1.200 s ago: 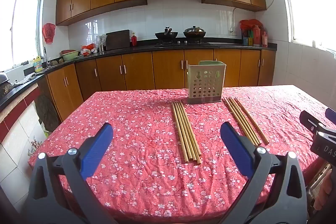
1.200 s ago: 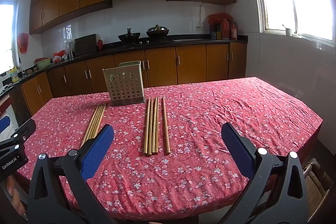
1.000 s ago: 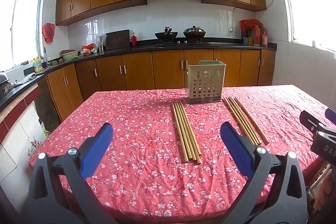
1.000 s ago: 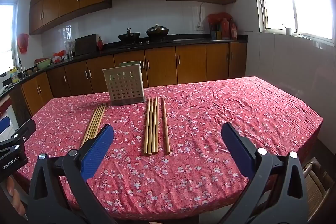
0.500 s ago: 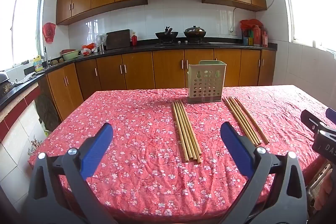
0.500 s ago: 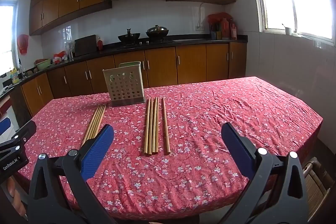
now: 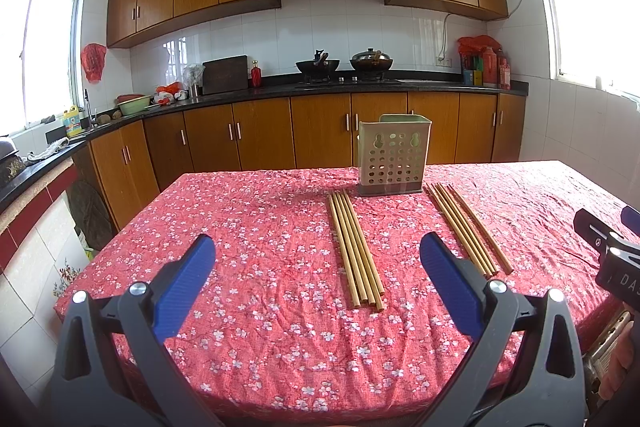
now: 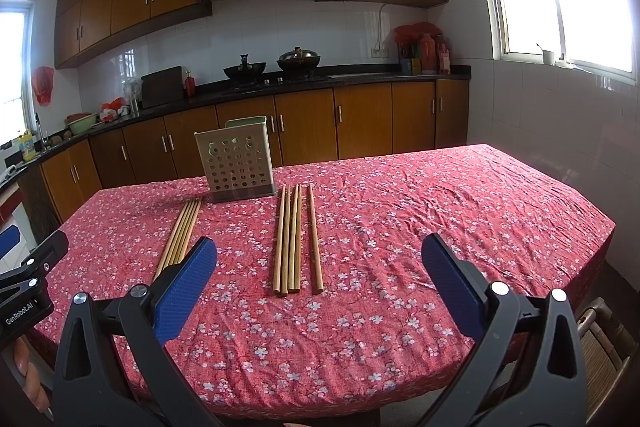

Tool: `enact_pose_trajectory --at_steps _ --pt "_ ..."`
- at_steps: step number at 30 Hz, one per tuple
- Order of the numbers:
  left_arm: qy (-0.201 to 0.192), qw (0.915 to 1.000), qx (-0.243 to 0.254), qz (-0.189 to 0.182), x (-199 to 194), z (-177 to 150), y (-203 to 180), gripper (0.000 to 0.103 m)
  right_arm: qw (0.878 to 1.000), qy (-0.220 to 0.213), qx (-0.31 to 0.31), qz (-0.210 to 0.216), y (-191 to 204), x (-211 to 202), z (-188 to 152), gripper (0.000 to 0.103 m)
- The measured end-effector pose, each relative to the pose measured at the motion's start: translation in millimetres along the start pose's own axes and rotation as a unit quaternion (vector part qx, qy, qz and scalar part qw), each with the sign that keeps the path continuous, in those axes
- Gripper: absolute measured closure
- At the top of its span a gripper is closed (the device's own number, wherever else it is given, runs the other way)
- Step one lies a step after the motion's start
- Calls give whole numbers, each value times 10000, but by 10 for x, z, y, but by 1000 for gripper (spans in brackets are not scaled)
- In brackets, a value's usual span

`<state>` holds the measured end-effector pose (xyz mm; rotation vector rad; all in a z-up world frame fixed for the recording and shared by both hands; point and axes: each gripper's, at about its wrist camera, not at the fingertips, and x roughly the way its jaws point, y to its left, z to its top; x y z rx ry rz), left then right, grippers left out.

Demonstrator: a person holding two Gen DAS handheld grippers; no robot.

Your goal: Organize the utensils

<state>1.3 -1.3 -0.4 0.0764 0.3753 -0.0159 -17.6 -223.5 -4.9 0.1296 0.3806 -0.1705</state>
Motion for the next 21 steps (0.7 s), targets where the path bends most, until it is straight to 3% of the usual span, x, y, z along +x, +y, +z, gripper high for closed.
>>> enact_pose_trajectory --at_steps 10,14,16,21 --pt "158 9998 -26 97 161 -21 61 4 9999 131 98 -6 -67 121 -15 2" --pt "434 9988 -117 174 367 -18 117 4 9995 295 65 -75 -99 286 21 4" --pt "649 9975 -156 227 504 -13 159 4 9985 519 37 -184 -116 454 56 7" --pt "1326 9904 -271 296 922 7 271 4 9884 1500 236 -24 -251 1058 111 38"
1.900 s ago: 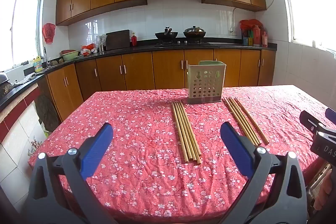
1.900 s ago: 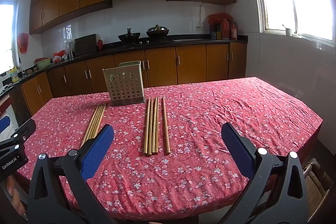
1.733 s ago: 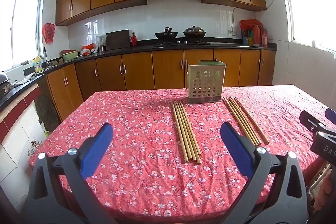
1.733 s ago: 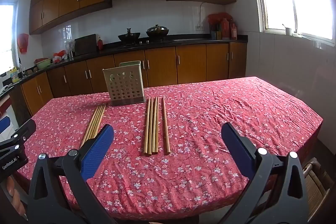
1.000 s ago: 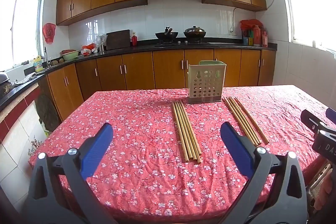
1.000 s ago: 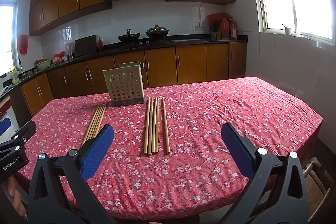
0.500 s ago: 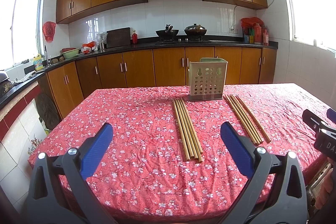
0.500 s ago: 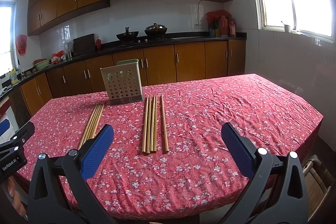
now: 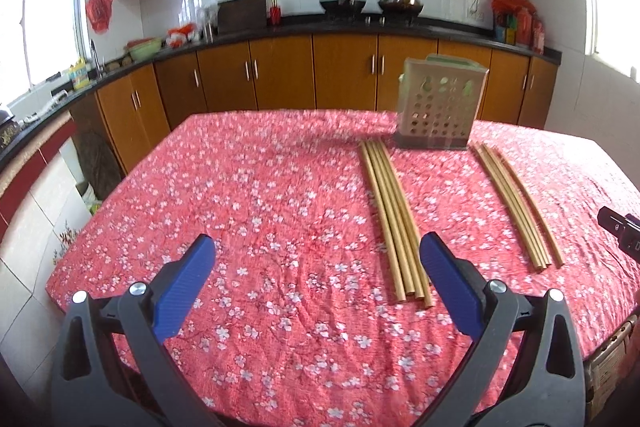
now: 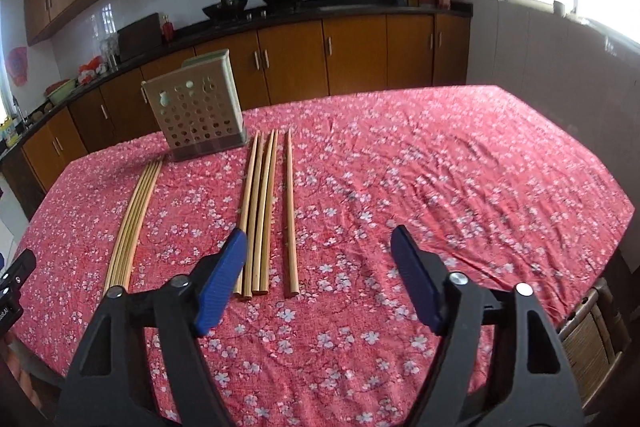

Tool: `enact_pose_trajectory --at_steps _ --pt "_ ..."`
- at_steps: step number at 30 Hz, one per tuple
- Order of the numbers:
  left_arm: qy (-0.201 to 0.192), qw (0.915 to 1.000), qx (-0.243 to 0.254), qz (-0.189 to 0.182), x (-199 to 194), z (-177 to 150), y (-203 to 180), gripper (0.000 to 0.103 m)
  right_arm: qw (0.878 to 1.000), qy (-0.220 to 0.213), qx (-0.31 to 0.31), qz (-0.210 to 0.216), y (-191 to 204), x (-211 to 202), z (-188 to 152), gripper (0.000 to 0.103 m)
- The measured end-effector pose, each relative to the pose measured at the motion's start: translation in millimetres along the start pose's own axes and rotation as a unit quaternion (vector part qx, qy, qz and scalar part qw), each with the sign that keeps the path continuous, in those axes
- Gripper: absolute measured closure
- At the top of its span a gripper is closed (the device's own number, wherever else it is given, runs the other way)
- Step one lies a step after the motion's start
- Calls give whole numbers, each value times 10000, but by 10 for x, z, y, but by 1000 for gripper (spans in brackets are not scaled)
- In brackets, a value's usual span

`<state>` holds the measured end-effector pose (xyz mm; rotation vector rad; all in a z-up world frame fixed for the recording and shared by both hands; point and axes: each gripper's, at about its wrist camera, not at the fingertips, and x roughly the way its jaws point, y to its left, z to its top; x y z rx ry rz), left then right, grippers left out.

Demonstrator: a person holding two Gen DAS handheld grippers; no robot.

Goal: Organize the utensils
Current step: 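Close the right gripper on one bamboo chopstick while the left gripper grasps another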

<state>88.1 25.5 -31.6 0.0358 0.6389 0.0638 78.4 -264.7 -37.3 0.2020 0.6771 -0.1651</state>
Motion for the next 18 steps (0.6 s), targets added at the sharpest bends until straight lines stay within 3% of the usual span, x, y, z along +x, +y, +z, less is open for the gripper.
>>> enact_pose_trajectory --at_steps 5,7,12,15,18 --pt "507 9987 30 37 394 84 26 4 9973 663 -47 299 35 542 119 63" --pt "692 9975 99 -35 534 116 5 9 9959 849 -107 303 83 736 132 72" --pt "1185 9918 118 -462 832 138 -73 30 9914 1263 -59 330 114 1034 108 86" --pt "1430 9864 61 -812 963 129 -124 41 9924 1176 -257 256 144 1046 100 95" --pt "1563 9824 146 -1009 1054 118 -209 52 9935 1070 -399 18 136 1078 118 96"
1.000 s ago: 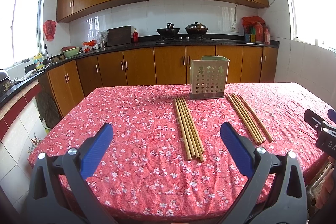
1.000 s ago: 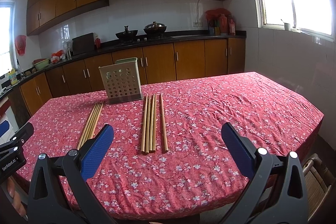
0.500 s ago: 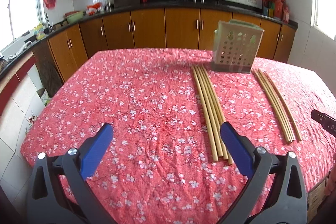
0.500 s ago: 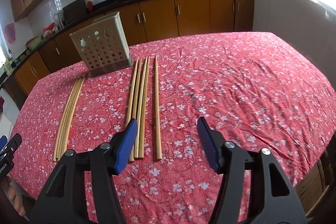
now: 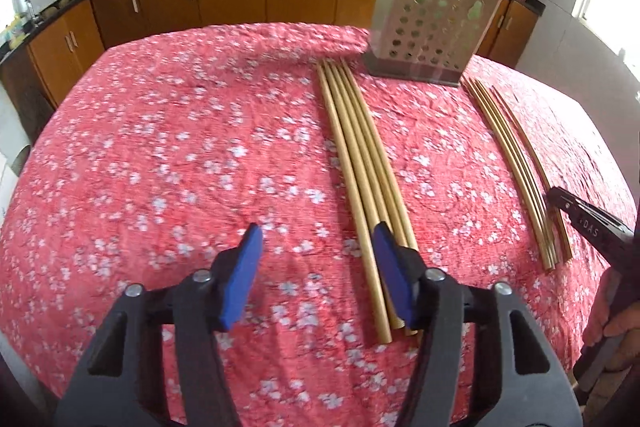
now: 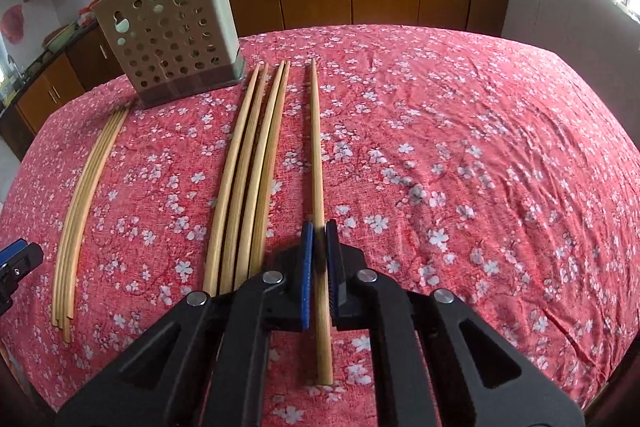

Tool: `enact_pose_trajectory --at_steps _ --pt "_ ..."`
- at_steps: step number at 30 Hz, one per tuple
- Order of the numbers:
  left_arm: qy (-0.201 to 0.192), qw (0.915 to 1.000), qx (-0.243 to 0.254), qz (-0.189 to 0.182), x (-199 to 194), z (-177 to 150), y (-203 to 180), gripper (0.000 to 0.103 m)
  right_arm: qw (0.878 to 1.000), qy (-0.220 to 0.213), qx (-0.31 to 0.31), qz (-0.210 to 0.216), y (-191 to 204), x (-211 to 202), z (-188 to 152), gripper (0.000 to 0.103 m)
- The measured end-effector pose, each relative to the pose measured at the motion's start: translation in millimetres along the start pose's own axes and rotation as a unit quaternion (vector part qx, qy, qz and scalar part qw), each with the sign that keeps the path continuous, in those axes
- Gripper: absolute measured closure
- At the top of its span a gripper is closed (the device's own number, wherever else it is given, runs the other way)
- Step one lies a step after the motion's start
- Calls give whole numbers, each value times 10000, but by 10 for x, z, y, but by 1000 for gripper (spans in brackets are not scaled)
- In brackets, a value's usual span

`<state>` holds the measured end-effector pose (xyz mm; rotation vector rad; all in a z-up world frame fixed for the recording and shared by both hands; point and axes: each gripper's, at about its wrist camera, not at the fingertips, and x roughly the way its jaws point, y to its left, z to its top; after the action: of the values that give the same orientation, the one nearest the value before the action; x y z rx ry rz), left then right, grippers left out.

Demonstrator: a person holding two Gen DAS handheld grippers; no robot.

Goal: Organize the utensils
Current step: 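Close the right gripper on one bamboo chopstick while the left gripper grasps another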

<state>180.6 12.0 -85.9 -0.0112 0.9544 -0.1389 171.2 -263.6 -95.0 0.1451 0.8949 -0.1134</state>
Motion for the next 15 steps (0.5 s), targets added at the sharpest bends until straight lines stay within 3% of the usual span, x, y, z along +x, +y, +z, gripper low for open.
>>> enact_pose_trajectory --at_steps 5,15 --pt "264 9995 90 -165 160 22 -73 67 9999 -28 40 -101 -41 17 29 96" --pt "424 9985 -181 -310 233 105 24 84 9998 -104 -73 -183 -30 -5 7 96"
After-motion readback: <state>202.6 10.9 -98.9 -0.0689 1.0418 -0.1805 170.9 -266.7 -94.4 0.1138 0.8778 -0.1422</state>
